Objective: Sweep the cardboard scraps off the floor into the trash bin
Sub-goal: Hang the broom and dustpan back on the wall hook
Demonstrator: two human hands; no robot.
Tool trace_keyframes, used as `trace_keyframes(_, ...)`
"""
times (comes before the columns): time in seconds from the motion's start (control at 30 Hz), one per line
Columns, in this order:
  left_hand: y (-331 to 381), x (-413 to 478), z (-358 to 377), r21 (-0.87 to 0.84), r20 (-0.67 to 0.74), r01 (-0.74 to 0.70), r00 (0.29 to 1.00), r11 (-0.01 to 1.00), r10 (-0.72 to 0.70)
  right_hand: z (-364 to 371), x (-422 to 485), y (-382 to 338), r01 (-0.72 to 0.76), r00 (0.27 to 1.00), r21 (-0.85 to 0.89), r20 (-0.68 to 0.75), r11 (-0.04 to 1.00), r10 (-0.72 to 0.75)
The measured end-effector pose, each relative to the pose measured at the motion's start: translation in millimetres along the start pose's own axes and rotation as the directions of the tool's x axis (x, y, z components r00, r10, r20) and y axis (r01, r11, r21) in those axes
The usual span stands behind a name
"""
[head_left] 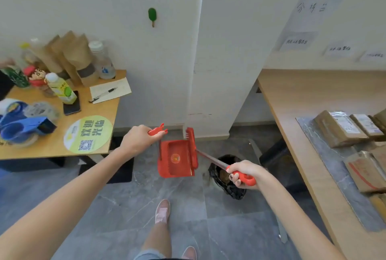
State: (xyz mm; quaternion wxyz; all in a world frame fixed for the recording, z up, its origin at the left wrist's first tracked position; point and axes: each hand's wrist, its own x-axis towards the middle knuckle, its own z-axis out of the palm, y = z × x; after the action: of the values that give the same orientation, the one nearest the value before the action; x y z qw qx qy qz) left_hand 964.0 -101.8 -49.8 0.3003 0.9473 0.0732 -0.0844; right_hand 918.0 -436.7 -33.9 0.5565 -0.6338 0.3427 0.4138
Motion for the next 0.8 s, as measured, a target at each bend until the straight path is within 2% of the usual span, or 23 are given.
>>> trace_keyframes(0.2,-43,64,10,-0.015,0.041,0.089,0.995,0.996,-0.088,41,65,-43,-0.079,0.996,-0.058,0.022,0.995,0.081)
trace_keyframes(0.47,-103,143,35,-0.103,0.263,0.158,0.957,0.982,-0.127,108,137,-110,-0.122,0.992,-0.051,-0.047,0.991,0.119)
trace_keyframes(0.6,-118,169,55,-0.126,0.268,0.191,0.951,0.974,-0.152,131,172,-125,-0.169,0.984,-0.021,-0.059,0.985,0.167)
trace_keyframes(0.7,-120,183,70,-0.04,0.277,0.147,0.952,0.988,-0.131,141,196,-130,-0.225,0.973,-0.033,-0.059,0.974,0.223)
trace_keyframes(0.8,-123,192,90,0.064,0.355,0.093,0.928,0.994,-0.11,147,218,-134,-0.28,0.96,-0.012,-0.037,0.96,0.279)
